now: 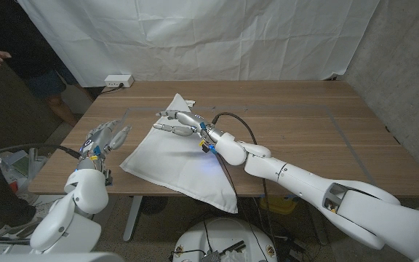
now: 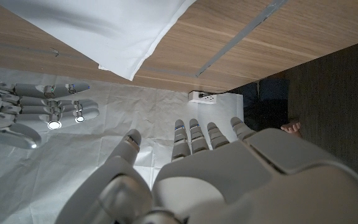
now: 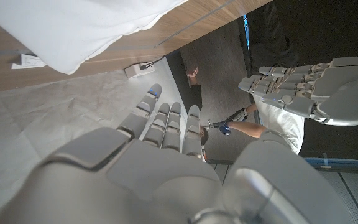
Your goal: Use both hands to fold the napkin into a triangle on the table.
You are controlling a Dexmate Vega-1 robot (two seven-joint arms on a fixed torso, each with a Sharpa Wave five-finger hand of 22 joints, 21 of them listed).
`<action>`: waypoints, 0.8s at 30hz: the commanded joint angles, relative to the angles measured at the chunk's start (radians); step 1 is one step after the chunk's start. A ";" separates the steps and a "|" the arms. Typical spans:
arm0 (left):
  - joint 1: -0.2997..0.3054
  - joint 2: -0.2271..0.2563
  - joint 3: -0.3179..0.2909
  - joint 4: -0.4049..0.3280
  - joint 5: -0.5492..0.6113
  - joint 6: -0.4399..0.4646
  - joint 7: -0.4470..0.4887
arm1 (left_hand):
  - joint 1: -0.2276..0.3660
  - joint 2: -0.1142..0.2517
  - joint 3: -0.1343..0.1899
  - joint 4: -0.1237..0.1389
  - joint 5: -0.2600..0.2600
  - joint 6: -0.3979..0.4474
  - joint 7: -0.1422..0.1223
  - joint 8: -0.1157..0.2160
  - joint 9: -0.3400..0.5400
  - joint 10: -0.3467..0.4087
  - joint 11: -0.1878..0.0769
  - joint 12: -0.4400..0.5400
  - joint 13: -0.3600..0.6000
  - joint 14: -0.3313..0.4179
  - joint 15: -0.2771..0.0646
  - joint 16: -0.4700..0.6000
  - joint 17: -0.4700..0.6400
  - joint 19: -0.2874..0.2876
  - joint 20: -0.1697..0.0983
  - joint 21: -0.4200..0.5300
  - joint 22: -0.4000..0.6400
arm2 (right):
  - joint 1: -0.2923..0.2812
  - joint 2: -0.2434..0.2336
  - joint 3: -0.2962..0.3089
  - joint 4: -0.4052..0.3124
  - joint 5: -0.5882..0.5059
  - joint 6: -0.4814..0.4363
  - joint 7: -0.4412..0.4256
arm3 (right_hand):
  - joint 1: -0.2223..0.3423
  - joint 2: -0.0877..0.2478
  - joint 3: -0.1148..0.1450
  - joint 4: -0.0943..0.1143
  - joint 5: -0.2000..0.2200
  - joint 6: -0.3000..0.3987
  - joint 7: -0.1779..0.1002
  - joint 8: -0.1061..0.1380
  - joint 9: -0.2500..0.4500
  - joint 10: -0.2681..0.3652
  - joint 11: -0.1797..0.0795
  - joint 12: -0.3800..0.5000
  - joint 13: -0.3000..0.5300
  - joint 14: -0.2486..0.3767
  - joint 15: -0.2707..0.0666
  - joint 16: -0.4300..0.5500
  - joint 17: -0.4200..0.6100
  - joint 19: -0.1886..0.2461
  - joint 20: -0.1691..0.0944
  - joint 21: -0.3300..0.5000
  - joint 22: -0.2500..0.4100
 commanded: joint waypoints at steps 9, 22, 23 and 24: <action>-0.043 0.033 0.014 0.028 -0.010 0.002 -0.025 | 0.003 0.000 -0.002 -0.001 0.002 -0.002 0.003 0.007 0.000 -0.004 -0.001 0.007 0.003 -0.005 0.006 0.005 0.004 0.003 0.002 0.001 0.004 | -0.019 -0.053 0.023 -0.026 -0.030 0.003 -0.049 | -0.008 0.005 -0.006 -0.002 0.006 0.018 -0.002 0.008 0.002 0.021 0.001 0.008 0.000 0.018 0.002 0.009 -0.002 0.016 -0.002 0.012 0.002; -0.058 0.034 0.005 0.050 -0.035 -0.040 -0.018 | 0.002 0.001 -0.002 -0.001 0.002 -0.001 0.004 0.008 0.000 -0.004 0.000 0.008 0.003 -0.005 0.006 0.005 0.004 0.004 0.001 0.001 0.004 | -0.017 -0.065 0.032 -0.036 -0.026 0.020 -0.060 | 0.001 0.013 -0.001 -0.009 0.008 0.036 -0.003 0.013 0.002 0.034 0.004 0.011 -0.001 0.027 0.002 0.010 -0.007 0.021 -0.003 0.012 0.002; -0.060 0.035 0.002 0.053 -0.040 -0.047 -0.018 | 0.001 0.001 -0.002 -0.001 0.002 -0.001 0.005 0.008 0.000 -0.003 0.000 0.009 0.003 -0.005 0.006 0.005 0.004 0.002 0.001 0.000 0.004 | -0.016 -0.067 0.034 -0.039 -0.022 0.023 -0.058 | 0.001 0.013 -0.001 -0.009 0.008 0.040 -0.002 0.014 0.002 0.035 0.003 0.011 -0.001 0.029 0.002 0.011 -0.008 0.021 -0.003 0.012 0.002; -0.062 0.038 0.002 0.055 -0.041 -0.051 -0.019 | 0.001 0.001 -0.002 -0.001 0.002 -0.001 0.005 0.008 0.000 -0.003 0.000 0.009 0.003 -0.005 0.006 0.005 0.004 0.002 0.001 0.000 0.004 | -0.017 -0.070 0.037 -0.045 -0.019 0.023 -0.056 | 0.001 0.013 -0.001 -0.010 0.008 0.040 -0.002 0.014 0.002 0.036 0.003 0.011 -0.001 0.029 0.002 0.011 -0.008 0.022 -0.003 0.012 0.002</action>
